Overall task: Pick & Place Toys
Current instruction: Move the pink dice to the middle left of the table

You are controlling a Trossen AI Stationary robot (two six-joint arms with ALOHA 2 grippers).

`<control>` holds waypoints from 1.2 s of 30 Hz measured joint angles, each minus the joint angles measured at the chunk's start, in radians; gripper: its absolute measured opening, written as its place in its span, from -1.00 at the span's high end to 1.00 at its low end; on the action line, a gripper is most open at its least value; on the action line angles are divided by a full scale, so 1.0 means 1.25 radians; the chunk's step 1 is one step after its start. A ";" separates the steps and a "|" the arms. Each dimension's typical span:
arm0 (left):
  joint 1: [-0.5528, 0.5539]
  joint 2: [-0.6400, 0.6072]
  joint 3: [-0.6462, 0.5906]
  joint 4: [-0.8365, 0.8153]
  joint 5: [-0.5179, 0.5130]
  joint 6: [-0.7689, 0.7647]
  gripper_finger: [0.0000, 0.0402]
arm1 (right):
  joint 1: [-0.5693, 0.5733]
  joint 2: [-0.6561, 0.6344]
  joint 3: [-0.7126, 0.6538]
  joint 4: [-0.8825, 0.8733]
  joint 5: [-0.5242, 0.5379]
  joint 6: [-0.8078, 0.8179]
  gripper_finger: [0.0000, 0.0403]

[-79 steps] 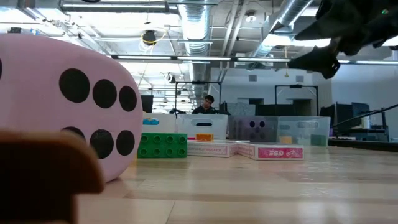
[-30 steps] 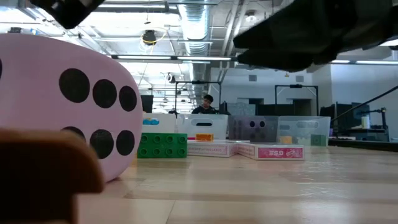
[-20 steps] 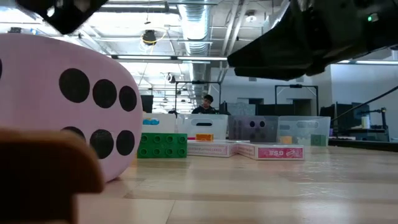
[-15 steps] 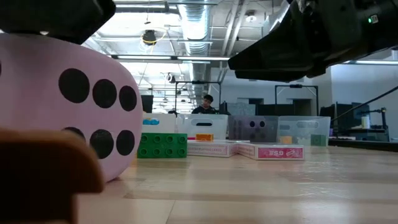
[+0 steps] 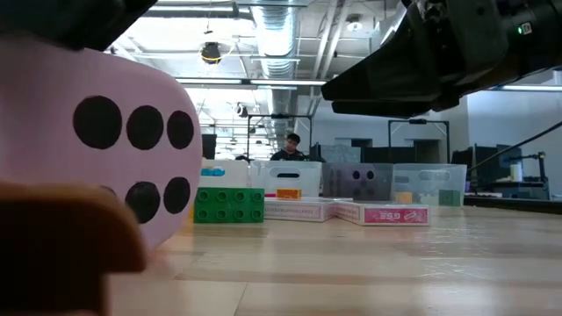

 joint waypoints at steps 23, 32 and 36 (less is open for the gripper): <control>0.000 0.002 -0.002 -0.055 -0.031 0.009 -0.14 | 0.000 0.000 0.000 -0.005 -0.001 0.021 -0.60; 0.000 0.015 -0.008 -0.048 -0.031 0.017 -0.14 | 0.000 0.000 0.000 -0.008 -0.001 0.021 -0.60; -0.003 0.031 -0.007 -0.031 -0.029 0.020 -0.14 | 0.000 0.000 0.000 -0.010 -0.001 0.023 -0.60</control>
